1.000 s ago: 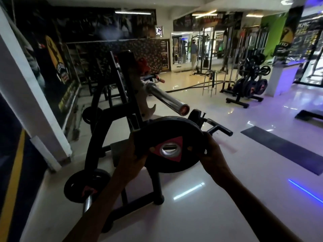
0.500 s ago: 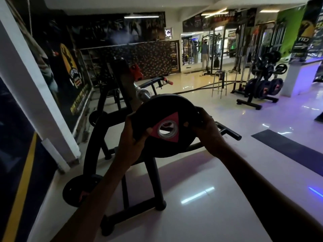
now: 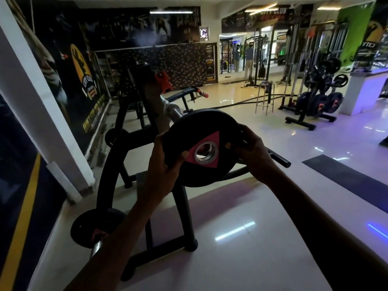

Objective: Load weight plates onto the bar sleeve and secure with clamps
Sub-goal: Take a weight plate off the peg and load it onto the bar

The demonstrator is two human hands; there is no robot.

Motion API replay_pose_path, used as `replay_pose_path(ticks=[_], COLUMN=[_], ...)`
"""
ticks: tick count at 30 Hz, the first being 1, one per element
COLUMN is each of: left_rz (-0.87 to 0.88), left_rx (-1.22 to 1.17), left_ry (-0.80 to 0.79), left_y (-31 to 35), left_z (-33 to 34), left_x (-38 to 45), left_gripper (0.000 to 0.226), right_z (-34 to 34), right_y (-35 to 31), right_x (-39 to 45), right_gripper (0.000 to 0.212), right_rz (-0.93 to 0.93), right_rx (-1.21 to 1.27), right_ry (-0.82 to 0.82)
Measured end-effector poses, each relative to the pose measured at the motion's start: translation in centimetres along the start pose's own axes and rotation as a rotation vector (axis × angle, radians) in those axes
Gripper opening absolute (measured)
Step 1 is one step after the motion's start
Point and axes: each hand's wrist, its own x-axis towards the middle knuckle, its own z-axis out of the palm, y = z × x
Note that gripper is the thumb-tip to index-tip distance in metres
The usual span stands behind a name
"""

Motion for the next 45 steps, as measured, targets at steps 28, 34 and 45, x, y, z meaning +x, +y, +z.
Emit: replay_pose_path(ticks=[28,34,45], left_rz=[0.019,-0.082,-0.058], left_rx=[0.482,0.517,0.437], left_ry=[0.190,0.167,0.189], left_y=[-12.2,-18.3,-23.9], left_z=[0.1,-0.2,-0.2], left_x=[14.0,20.2,24.4], left_gripper=[0.087,0.084,0.081], right_z=[5.6,6.5,6.7], right_y=[7.0,9.9,13.0], right_x=[19.1,25.5,32.8], right_gripper=[0.072,0.074,0.069], right_rz=[-0.197,-0.208,-0.278], right_rx=[-0.449,-0.511,-0.548], right_ry=[0.047,-0.019,-0.079])
